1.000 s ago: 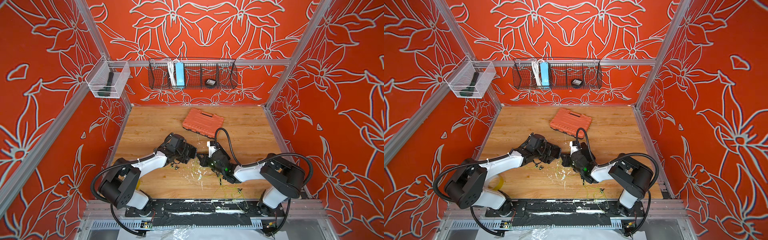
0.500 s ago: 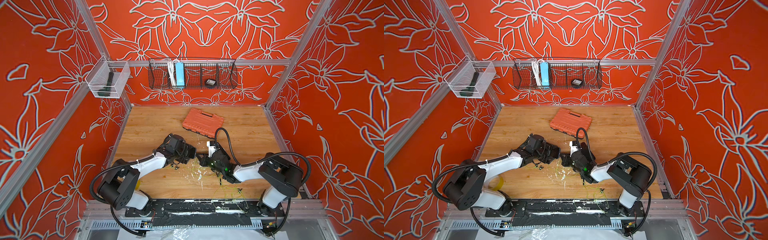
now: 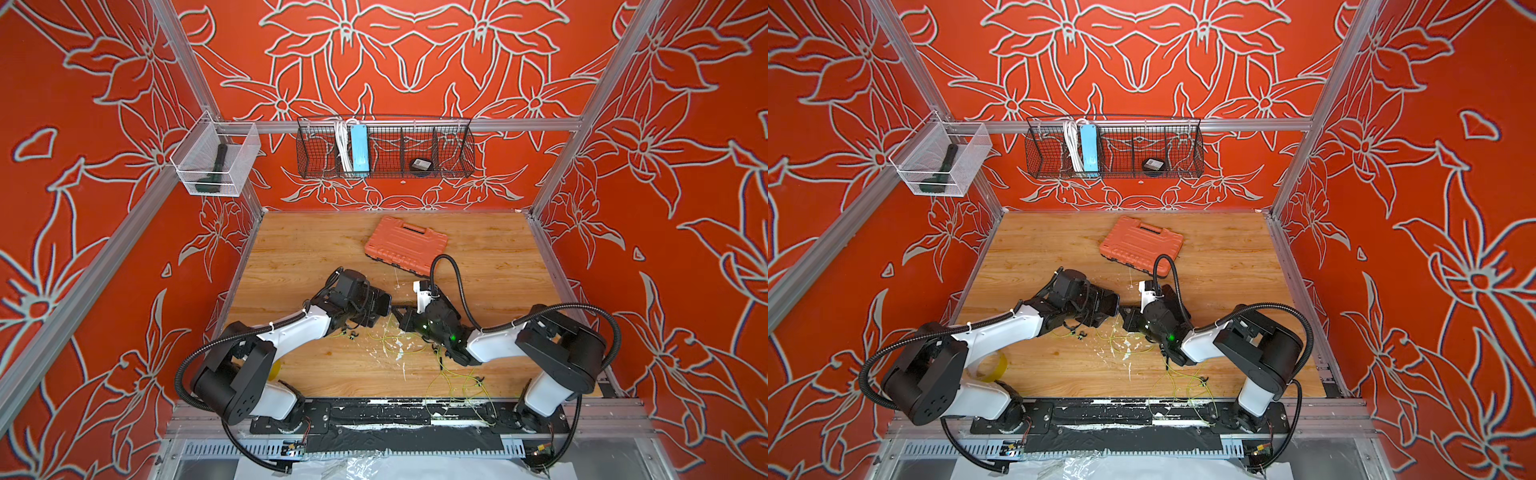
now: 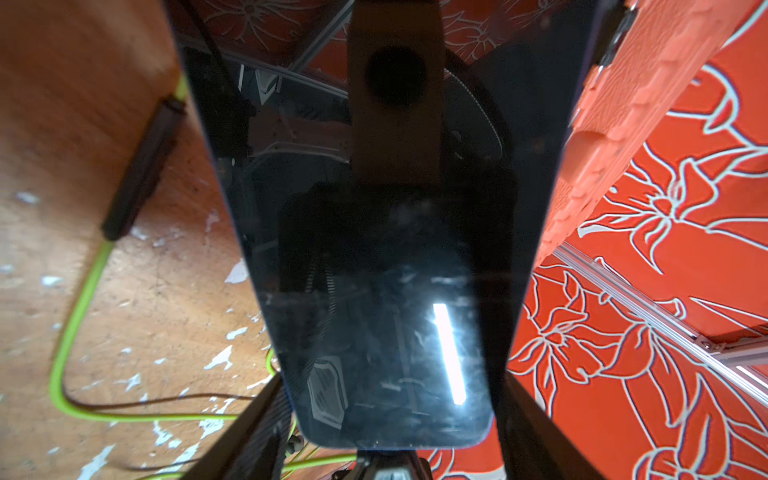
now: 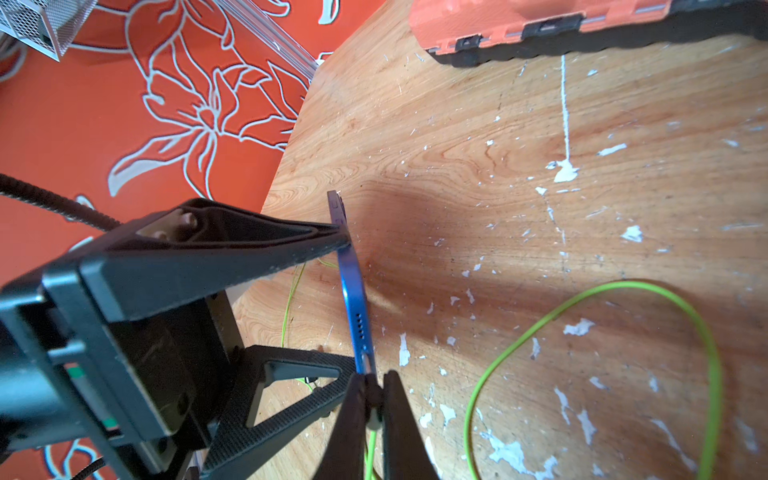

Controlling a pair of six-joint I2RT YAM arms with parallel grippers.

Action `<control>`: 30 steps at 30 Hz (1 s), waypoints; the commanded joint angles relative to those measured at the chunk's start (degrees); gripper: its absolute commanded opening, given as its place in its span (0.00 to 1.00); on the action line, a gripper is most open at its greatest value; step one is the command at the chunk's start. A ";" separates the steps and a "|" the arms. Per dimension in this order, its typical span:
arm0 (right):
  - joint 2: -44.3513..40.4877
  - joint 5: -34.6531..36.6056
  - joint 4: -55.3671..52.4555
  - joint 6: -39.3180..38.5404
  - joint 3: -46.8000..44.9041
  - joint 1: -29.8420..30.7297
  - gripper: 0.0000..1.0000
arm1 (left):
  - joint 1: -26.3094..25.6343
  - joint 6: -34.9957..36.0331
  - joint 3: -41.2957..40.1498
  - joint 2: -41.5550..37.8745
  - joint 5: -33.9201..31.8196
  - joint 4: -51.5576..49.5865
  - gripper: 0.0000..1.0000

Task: Plug wired earphones into phones
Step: Insert the wired earphone into the phone.

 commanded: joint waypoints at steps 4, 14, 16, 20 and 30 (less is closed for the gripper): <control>-0.66 2.21 -2.29 -0.95 -0.35 -0.25 0.00 | -1.17 -0.98 0.86 -3.79 5.45 3.40 0.54; -4.04 5.09 -8.88 -11.56 1.51 0.40 0.00 | -2.16 -0.97 -0.08 -4.83 5.67 3.50 0.53; -5.12 6.28 -10.33 -13.19 1.60 0.70 0.00 | -2.22 -1.17 -0.12 -4.95 5.71 3.78 0.53; -5.60 6.48 -9.54 -13.58 1.28 0.80 0.00 | -2.32 -1.85 -0.55 -5.27 5.93 4.75 0.53; -7.40 6.35 -7.63 -11.32 0.05 0.81 0.00 | -2.31 -2.95 -2.09 -8.02 6.60 6.72 0.54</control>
